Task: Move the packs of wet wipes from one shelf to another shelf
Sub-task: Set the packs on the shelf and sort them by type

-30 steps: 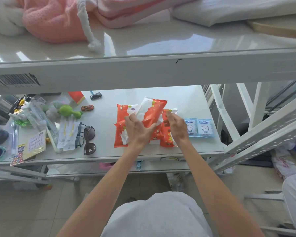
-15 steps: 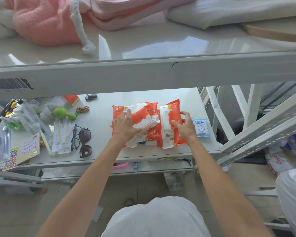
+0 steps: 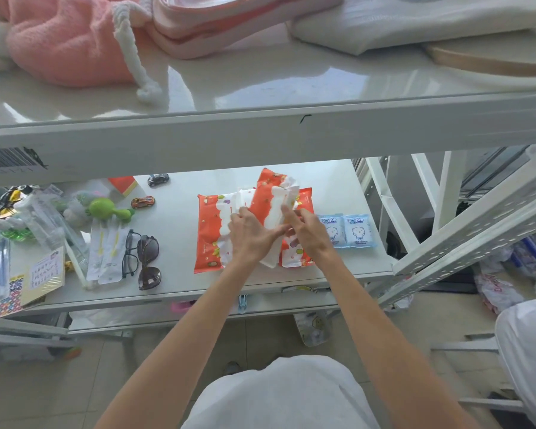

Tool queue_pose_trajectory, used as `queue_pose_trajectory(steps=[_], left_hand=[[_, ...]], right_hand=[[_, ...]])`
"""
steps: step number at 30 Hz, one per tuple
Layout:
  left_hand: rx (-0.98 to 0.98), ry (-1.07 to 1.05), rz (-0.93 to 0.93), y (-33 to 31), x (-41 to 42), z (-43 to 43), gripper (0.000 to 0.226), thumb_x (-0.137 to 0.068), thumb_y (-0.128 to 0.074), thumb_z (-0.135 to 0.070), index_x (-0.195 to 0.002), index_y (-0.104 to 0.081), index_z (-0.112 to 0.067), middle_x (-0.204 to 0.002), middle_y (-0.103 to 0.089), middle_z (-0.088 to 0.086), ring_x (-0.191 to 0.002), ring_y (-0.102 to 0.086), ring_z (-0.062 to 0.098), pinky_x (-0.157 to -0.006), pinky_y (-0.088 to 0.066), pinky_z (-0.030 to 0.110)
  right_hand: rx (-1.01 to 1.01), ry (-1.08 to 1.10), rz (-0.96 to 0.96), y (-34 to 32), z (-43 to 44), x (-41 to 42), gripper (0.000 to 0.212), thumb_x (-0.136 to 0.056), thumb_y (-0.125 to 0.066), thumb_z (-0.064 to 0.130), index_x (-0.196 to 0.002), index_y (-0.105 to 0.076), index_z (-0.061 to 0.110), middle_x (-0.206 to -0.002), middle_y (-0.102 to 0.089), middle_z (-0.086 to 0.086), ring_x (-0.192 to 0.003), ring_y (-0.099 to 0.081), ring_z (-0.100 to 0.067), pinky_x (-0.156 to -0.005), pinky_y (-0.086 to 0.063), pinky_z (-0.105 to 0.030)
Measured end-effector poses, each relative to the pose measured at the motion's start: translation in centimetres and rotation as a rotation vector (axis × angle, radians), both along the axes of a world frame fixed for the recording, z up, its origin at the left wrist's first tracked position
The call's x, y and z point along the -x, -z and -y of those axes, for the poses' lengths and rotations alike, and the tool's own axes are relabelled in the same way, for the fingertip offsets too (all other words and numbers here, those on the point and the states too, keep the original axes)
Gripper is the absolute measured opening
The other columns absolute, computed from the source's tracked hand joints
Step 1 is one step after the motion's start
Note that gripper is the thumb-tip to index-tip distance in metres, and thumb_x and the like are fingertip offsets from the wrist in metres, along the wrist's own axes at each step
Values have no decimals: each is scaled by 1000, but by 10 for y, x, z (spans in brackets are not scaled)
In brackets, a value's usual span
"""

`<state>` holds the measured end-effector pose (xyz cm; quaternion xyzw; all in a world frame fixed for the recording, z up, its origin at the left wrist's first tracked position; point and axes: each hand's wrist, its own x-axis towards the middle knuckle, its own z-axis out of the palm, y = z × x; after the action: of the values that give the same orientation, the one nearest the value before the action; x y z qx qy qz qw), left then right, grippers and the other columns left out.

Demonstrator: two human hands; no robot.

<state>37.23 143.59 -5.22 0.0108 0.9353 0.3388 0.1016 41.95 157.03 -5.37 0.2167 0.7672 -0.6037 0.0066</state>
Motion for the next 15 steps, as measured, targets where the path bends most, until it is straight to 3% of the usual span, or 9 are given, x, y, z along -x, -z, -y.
queue_pose_trajectory(steps=[3, 5, 8, 11, 13, 15], left_hand=[[-149, 198, 71, -5, -9, -20, 102, -56, -85, -66, -134, -52, -9, -121, -56, 6, -114, -60, 24, -96, -55, 41], [-155, 273, 52, -8, 0, -3, 82, -69, -86, -55, -132, -59, -11, -123, -59, 3, -116, -59, 21, -100, -52, 39], [42, -35, -109, 1, 24, 44, 61, -85, -75, -45, -129, -58, -6, -128, -57, 18, -121, -55, 36, -102, -45, 44], [263, -245, 79, 27, 37, 81, 76, -88, -63, -60, -135, -47, -2, -133, -52, 24, -124, -52, 43, -103, -42, 52], [127, -252, 267, 45, 42, 96, 84, -80, -62, -71, -126, -53, -2, -124, -62, 18, -117, -60, 39, -102, -47, 52], [-48, -264, 338, 55, 49, 107, 76, -72, -69, -73, -107, -65, -6, -105, -71, 14, -101, -69, 34, -91, -57, 49]], right_hand=[[120, 132, -14, 0, -13, 9, 16, -94, -68, 34, -106, -64, 25, -101, -72, -2, -92, -71, -20, -86, -60, -41], [94, 189, 11, 4, -38, 15, 31, -96, -67, 35, -120, -65, 16, -102, -72, -2, -90, -71, -20, -86, -61, -42], [-108, 166, 81, 11, -62, 25, 38, -101, -58, 42, -124, -65, 12, -96, -69, -4, -77, -64, -17, -66, -53, -29], [-353, 113, 151, 29, -57, 36, 39, -103, -53, 40, -120, -64, 7, -97, -68, -11, -86, -65, -27, -74, -52, -38], [-433, 111, 181, 42, -53, 38, 44, -103, -51, 44, -126, -61, 8, -109, -66, -17, -103, -64, -34, -89, -52, -44], [-516, 116, 252, 48, -56, 36, 56, -102, -48, 51, -142, -55, 13, -124, -58, -22, -117, -55, -37, -99, -47, -47]])
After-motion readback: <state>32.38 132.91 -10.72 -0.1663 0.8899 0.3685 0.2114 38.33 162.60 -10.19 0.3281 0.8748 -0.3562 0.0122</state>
